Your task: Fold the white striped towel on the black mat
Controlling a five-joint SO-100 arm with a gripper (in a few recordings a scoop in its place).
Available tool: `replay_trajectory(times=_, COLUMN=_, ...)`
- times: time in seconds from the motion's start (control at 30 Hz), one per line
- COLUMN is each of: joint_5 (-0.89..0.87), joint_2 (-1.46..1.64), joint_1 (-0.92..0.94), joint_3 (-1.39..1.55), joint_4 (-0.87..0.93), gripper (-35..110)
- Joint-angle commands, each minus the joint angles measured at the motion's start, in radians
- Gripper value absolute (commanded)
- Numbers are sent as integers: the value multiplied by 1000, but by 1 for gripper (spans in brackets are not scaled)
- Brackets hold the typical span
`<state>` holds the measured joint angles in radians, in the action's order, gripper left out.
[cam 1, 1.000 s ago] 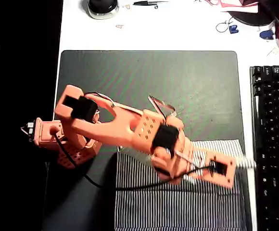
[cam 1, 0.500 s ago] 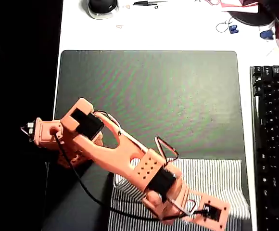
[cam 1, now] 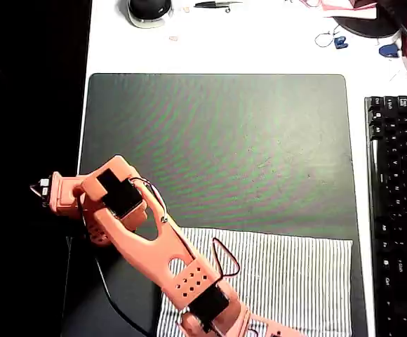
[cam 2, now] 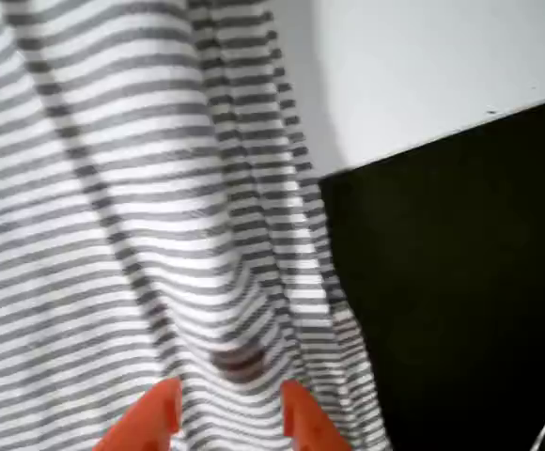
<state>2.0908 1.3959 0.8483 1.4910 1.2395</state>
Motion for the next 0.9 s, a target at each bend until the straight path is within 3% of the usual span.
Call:
replay_trajectory(times=0.0, joint_5=-46, joint_2=72, joint_1=-64, joint_3=-15, joint_4=38, gripper=13)
replay_trajectory(times=0.17, joint_5=-201, joint_2=132, joint_1=-245, joint_3=44, joint_4=126, gripper=12)
replay_trajectory(times=0.43, joint_5=-304, joint_2=268, joint_1=-509, joint_3=324, joint_4=48, gripper=17)
replay_trajectory(times=0.67, joint_5=-291, joint_2=236, joint_1=-531, joint_3=466, joint_4=-158, gripper=24)
replay_trajectory(times=0.87, joint_5=-210, joint_2=172, joint_1=-472, joint_3=528, joint_4=-288, gripper=21)
